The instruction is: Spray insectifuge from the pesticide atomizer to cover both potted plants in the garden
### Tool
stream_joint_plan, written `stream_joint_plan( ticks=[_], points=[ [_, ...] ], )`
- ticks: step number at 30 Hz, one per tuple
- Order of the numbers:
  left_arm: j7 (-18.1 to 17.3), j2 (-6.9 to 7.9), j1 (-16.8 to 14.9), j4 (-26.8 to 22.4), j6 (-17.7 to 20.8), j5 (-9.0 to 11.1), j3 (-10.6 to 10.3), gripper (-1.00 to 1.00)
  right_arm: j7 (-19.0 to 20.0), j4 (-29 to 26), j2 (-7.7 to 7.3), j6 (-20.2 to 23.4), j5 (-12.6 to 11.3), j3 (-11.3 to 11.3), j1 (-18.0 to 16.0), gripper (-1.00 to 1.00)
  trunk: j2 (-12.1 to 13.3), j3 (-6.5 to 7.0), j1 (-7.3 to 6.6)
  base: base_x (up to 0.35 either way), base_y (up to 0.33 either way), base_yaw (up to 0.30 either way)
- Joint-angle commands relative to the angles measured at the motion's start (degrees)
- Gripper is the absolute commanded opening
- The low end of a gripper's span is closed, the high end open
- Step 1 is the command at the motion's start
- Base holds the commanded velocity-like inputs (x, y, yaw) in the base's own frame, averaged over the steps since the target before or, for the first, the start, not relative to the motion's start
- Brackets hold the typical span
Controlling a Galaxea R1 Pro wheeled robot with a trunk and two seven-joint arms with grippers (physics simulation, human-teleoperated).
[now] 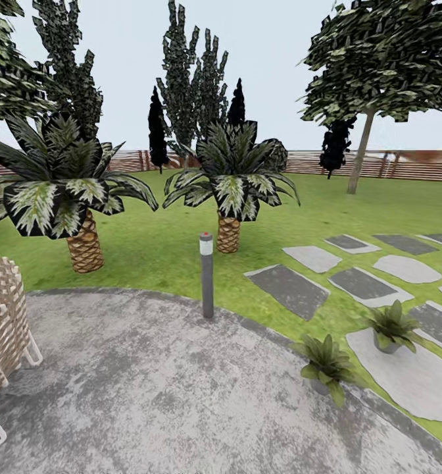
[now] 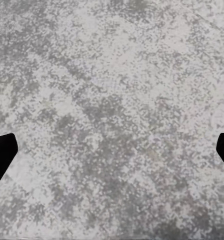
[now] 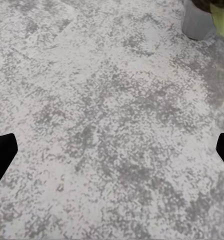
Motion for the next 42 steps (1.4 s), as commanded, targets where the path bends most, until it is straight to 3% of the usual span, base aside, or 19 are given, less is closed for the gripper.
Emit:
stream_joint_plan(
  ticks=[1, 2, 7, 27, 42],
  points=[
    [0.0, 0.32, 0.3, 1.2, -6.0, 0.5, 3.5, 1.0, 0.0, 0.4, -1.43, -0.2, 0.0, 0.0, 0.0, 1.0, 0.0, -0.1, 0.0, 0.0, 0.0, 0.272],
    [0.0, 0.42, 0.3, 2.4, -8.7, 0.4, 3.8, 1.0, 0.0, 0.5, -1.33, -0.2, 0.0, 0.0, -0.1, 1.0, 0.0, -0.14, 0.0, 0.0, 0.0, 0.272],
    [0.0, 0.44, 0.2, 4.2, -10.6, 0.3, 3.8, 1.0, 0.0, 0.7, -1.07, -0.1, -0.1, 0.1, 0.0, 1.0, 0.0, -0.32, 0.0, 0.0, -0.06, 0.272],
    [0.0, 0.41, 0.2, 4.6, -11.1, 0.7, 4.1, 1.0, 0.0, 0.6, -1.03, -0.1, 0.2, 0.3, 0.0, 1.0, 0.0, -0.71, 0.0, -0.032, -0.202, 0.278],
    [0.0, 0.41, 0.1, 4.6, -11.1, 0.9, 4.3, 1.0, 0.0, 0.6, -1.03, -0.2, 0.2, 0.3, 0.0, 1.0, 0.0, -0.72, 0.0, -0.238, -0.204, 0.28]
  ],
)
